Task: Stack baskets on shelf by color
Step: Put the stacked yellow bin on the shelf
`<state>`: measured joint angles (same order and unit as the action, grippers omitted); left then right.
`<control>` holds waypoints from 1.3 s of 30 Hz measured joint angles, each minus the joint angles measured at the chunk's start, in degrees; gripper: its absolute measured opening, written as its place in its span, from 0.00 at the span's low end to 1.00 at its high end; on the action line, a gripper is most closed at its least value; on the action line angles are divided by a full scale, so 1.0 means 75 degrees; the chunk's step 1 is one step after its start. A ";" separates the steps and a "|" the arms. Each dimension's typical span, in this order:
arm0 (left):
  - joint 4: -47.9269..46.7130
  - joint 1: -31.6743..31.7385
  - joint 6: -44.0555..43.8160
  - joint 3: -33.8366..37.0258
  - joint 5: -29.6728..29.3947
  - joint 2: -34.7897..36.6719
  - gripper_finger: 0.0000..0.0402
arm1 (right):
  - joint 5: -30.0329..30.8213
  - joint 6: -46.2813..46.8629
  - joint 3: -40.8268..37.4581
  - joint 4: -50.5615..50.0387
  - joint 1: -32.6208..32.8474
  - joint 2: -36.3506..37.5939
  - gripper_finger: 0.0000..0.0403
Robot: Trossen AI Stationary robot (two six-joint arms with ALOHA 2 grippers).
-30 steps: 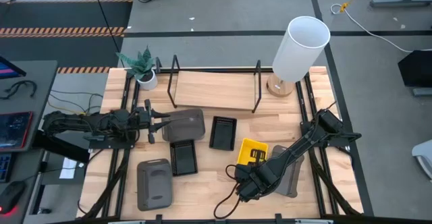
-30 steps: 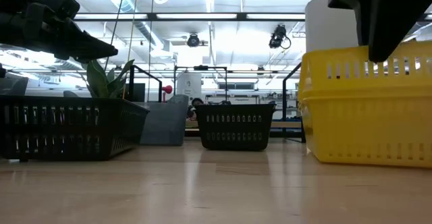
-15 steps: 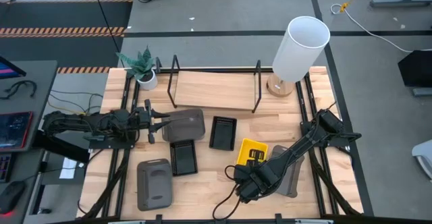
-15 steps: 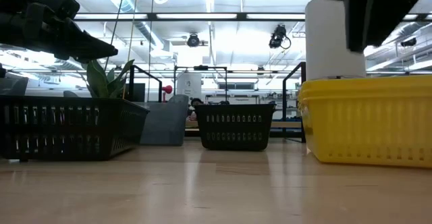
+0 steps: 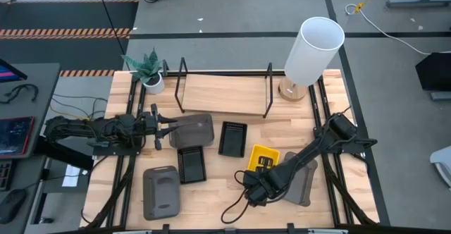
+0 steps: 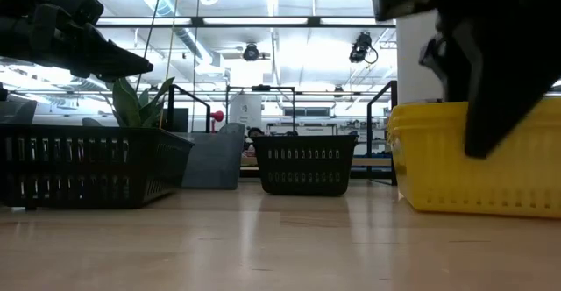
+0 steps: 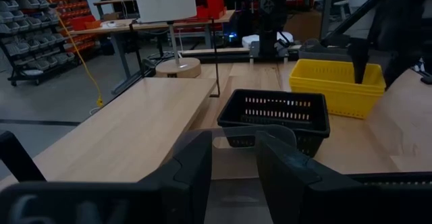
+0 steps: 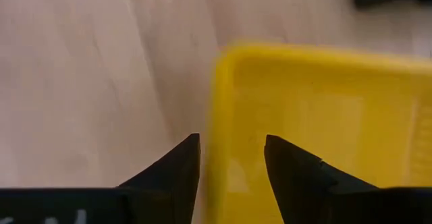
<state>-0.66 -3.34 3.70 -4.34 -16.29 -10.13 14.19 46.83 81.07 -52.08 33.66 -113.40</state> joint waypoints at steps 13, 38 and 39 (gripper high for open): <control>0.0001 -0.0001 -0.0003 -0.0002 0.0000 0.0001 0.30 | -0.0585 -0.0256 -0.0078 -0.0053 -0.0112 0.0006 0.04; 0.0000 -0.0002 0.0000 -0.0002 0.0000 0.0002 0.30 | 0.1906 -0.3470 0.1896 -0.3288 -0.1016 0.0078 0.04; 0.0000 -0.0001 -0.0001 -0.0002 -0.0001 0.0002 0.30 | 0.1914 -0.3665 0.1817 -0.3189 -0.1191 0.0138 0.04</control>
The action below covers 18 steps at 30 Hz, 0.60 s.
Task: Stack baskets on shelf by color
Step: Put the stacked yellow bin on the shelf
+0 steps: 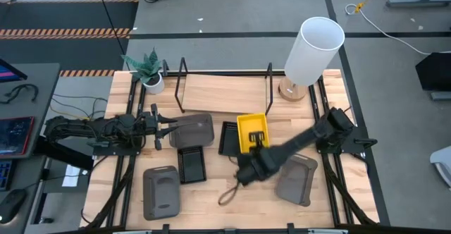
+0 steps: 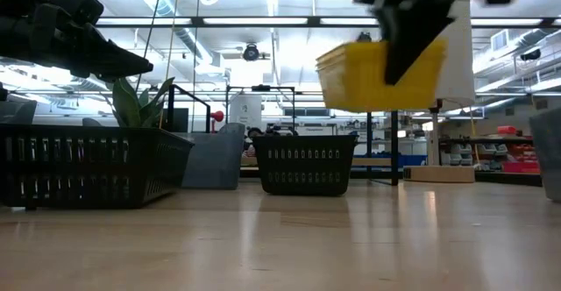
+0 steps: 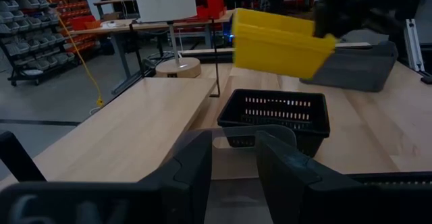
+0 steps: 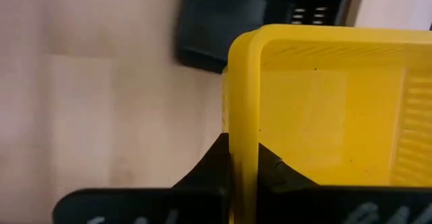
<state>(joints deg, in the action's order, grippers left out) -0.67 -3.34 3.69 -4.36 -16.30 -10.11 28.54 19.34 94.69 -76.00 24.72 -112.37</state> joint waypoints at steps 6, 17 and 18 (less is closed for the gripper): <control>-0.0003 0.0001 0.0001 0.0000 -0.0001 0.0000 0.30 | -0.0013 -0.1127 -0.0718 0.0920 -0.1099 0.0574 0.04; -0.0002 0.0000 -0.0001 0.0000 -0.0001 -0.0002 0.30 | -0.0298 -0.2984 -0.1855 0.2278 -0.3196 0.1310 0.04; -0.0001 -0.0002 0.0000 0.0000 0.0001 -0.0002 0.30 | -0.0452 -0.3102 -0.1898 0.2402 -0.3364 0.1310 0.04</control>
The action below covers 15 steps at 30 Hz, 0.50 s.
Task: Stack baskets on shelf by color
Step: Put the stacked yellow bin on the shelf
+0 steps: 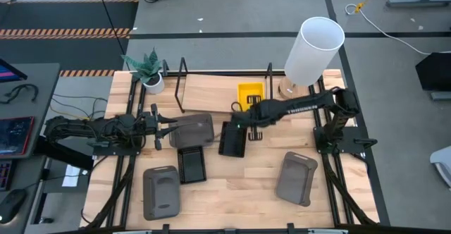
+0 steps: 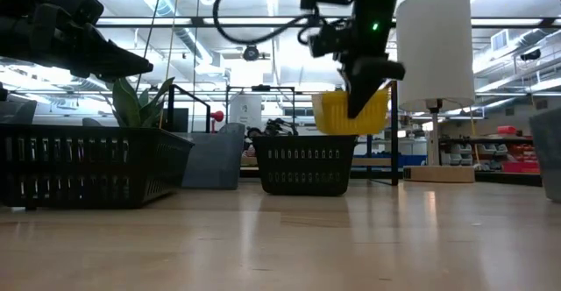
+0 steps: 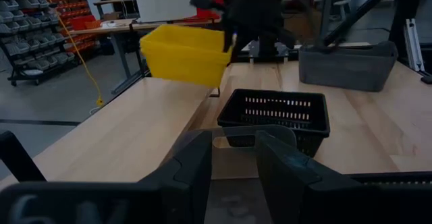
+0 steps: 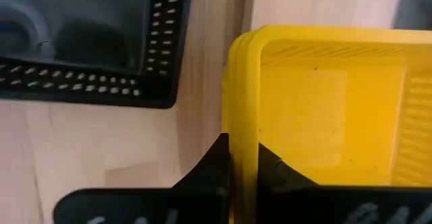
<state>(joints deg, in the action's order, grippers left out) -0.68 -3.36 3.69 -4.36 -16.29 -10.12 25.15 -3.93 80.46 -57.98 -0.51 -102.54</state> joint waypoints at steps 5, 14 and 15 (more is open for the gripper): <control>0.0001 0.0000 0.0001 0.0000 0.0000 -0.0001 0.30 | -0.0639 -0.0430 -0.0283 0.0758 -0.0704 0.0000 0.04; 0.0001 0.0003 0.0001 0.0000 -0.0001 0.0000 0.30 | -0.0828 -0.0354 -0.0762 0.0960 -0.1329 0.0017 0.06; 0.0001 0.0003 0.0001 0.0000 0.0000 0.0001 0.30 | -0.0824 -0.0297 -0.0780 0.0954 -0.1361 0.0017 0.08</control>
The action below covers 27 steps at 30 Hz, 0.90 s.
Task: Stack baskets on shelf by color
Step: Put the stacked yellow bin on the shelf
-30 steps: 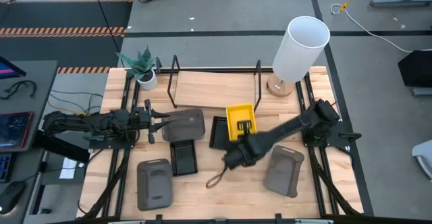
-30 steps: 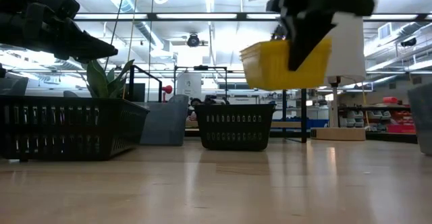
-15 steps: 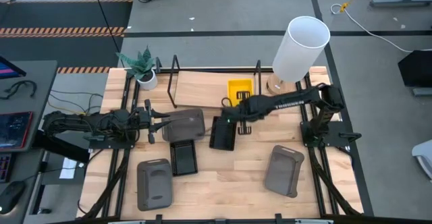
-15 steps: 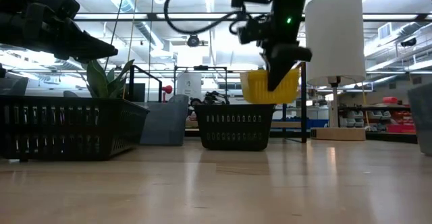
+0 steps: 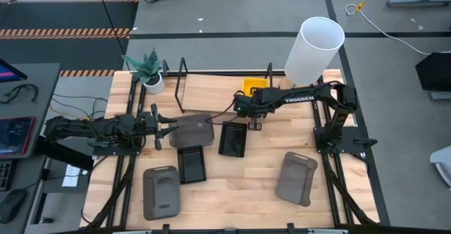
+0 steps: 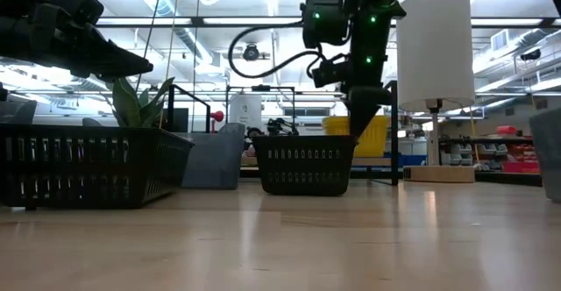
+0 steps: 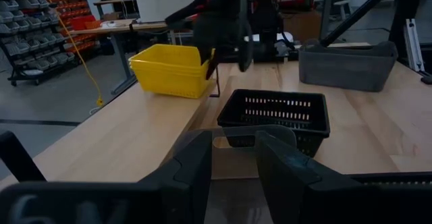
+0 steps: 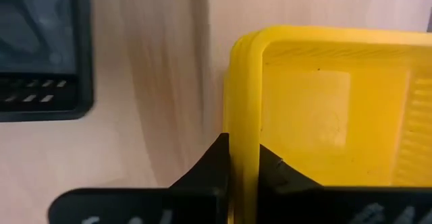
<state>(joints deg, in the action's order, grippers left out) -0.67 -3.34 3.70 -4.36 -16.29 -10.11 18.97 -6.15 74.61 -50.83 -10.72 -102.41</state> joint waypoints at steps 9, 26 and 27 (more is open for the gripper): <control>0.0000 -0.0001 0.0000 0.0000 0.0000 -0.0001 0.30 | -0.0357 0.0396 -0.0020 -0.0045 -0.0029 -0.0015 0.16; 0.0000 -0.0001 0.0001 0.0000 0.0000 -0.0003 0.30 | -0.0552 0.0688 -0.0017 -0.0076 -0.0020 -0.0017 0.35; 0.0000 -0.0001 -0.0002 0.0000 -0.0001 -0.0001 0.30 | -0.0555 0.0710 0.0018 -0.0155 -0.0020 -0.0020 0.37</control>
<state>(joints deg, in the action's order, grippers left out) -0.67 -3.34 3.68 -4.36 -16.30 -10.12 14.81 -0.83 74.74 -51.99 -10.87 -102.56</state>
